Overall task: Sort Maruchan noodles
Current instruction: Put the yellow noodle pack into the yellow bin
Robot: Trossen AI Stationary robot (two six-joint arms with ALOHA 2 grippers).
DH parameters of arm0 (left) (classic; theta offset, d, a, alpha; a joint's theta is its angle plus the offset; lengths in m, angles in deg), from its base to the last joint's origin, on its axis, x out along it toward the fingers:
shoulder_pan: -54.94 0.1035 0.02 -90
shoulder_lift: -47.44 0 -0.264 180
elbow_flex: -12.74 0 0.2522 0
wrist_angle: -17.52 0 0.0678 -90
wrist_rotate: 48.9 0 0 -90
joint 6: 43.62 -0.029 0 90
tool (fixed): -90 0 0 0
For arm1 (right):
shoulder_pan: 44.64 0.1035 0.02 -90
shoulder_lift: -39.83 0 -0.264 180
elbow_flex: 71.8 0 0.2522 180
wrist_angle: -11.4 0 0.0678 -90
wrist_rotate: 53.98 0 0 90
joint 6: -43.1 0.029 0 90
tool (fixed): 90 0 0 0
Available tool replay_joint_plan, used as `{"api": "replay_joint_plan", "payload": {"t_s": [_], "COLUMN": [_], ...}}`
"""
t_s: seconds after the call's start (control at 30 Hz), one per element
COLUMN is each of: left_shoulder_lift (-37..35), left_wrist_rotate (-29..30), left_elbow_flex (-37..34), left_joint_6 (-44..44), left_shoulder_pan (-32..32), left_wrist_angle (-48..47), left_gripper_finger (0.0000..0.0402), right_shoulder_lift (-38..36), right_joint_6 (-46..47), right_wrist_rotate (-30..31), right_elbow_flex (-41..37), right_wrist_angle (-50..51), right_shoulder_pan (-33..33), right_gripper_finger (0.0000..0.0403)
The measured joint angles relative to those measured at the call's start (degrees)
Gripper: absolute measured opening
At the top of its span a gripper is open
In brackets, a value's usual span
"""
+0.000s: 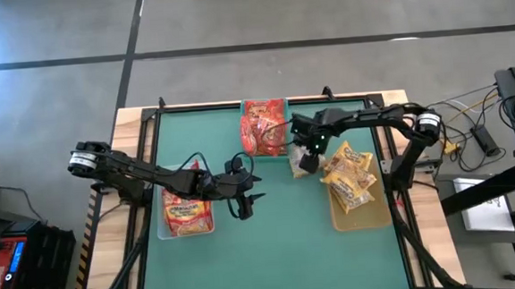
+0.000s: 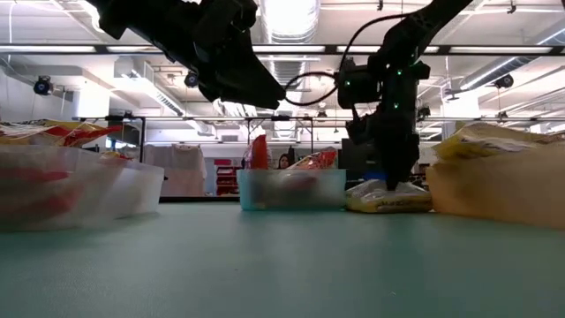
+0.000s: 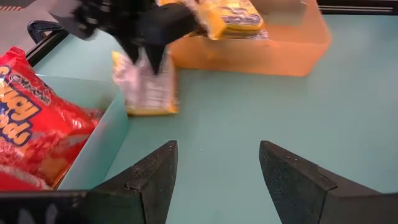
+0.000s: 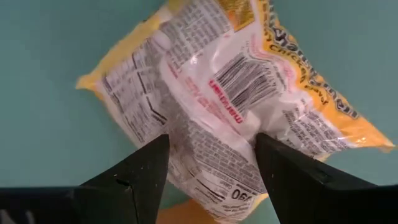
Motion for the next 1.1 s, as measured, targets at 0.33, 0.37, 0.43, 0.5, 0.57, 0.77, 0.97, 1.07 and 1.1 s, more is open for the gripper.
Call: {"api": "replay_joint_plan", "payload": {"t_s": [0.33, 0.37, 0.43, 0.5, 0.57, 0.77, 0.97, 1.07, 1.1], "left_shoulder_lift": [0.00, 0.00, 0.00, 0.04, 0.09, 0.09, 0.14, 0.15, 0.15], "left_wrist_rotate": [0.00, 0.00, 0.00, 0.00, 0.00, -0.01, -0.06, -0.07, -0.09], "left_elbow_flex": [0.00, 0.00, 0.00, 0.00, 0.00, -0.16, -0.44, -0.44, -0.44], "left_joint_6": [-0.30, -0.37, -0.66, -0.93, -1.02, -0.05, 1.54, 2.25, 2.87], "left_shoulder_pan": [0.00, 0.00, 0.00, 0.00, 0.00, 0.00, 0.00, 0.00, 0.00], "left_wrist_angle": [-0.08, -0.08, -0.08, -0.09, -0.30, -0.96, -1.02, -1.02, -1.00], "left_gripper_finger": [0.0210, 0.0210, 0.0210, 0.0210, 0.0210, 0.0210, 0.0210, 0.0210, 0.0210], "right_shoulder_lift": [0.41, 0.41, 0.41, 0.41, 0.41, 0.38, 0.35, 0.30, 0.30], "right_joint_6": [-3.79, -3.91, -3.93, -3.90, -3.15, 4.30, 5.51, 5.27, 4.89], "right_wrist_rotate": [-21.98, -23.50, -25.62, -26.86, -27.73, -26.32, -18.77, -15.45, -14.69], "right_elbow_flex": [-0.33, -0.33, -0.33, -0.33, -0.32, -0.31, -0.31, -0.31, -0.31], "right_wrist_angle": [-0.10, -0.33, -1.19, -2.12, -3.21, -1.97, -1.53, -2.49, -3.61], "right_shoulder_pan": [7.06, 7.67, 8.72, 9.64, 10.54, 13.25, 17.29, 19.36, 20.01], "right_gripper_finger": [0.0226, 0.0226, 0.0226, 0.0226, 0.0226, 0.0226, 0.0226, 0.0226, 0.0226]}}
